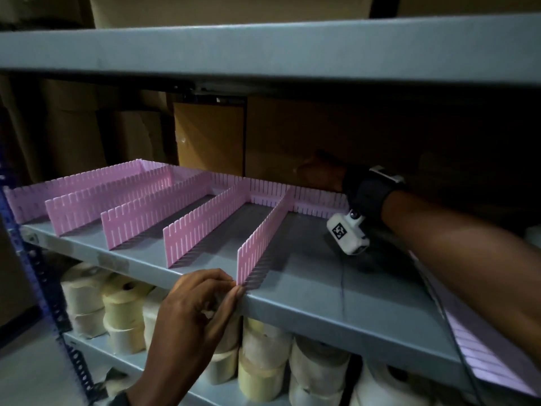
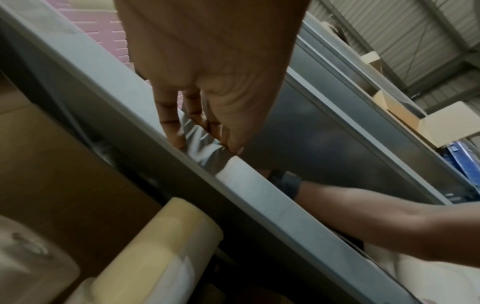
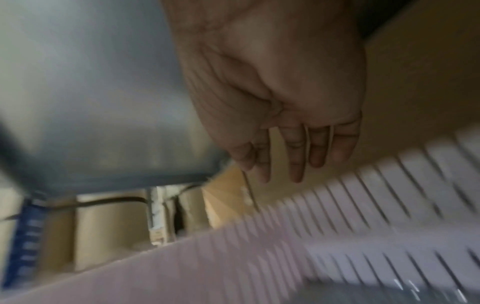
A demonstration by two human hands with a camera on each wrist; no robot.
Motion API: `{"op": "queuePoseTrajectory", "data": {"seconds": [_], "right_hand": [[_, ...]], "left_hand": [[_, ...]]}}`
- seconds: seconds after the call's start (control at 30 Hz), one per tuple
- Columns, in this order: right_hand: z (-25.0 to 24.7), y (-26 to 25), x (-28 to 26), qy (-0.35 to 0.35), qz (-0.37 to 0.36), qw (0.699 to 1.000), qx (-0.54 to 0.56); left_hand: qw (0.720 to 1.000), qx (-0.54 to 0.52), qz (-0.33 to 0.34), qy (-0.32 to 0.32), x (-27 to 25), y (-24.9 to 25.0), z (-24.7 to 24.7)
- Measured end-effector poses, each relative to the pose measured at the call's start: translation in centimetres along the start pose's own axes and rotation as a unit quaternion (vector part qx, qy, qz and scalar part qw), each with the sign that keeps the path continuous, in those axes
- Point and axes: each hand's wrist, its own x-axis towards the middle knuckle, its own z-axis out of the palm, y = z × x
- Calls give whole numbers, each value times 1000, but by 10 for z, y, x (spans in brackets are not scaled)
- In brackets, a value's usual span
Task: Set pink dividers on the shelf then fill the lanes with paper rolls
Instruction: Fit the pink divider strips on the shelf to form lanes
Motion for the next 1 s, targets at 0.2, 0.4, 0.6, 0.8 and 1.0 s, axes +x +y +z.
{"op": "queuePoseTrajectory", "data": {"seconds": [0.2,0.4,0.6,0.8,1.0], "right_hand": [[-38,-22,-60,48,-1,998,27],[-60,-12,-146,94,53,994,-8],[-77,36,-223,123,131,983,31],[-97,84,-278,151,171,971,72],[-108,102,-322,164,142,968,124]], "left_hand": [[997,-59,-45,14,-3,12,-5],[991,-39,62,114,-20,54,5],[977,-129,171,2,-40,113,54],[962,-115,224,-104,-52,161,92],[953,-38,228,-196,-41,208,134]]}}
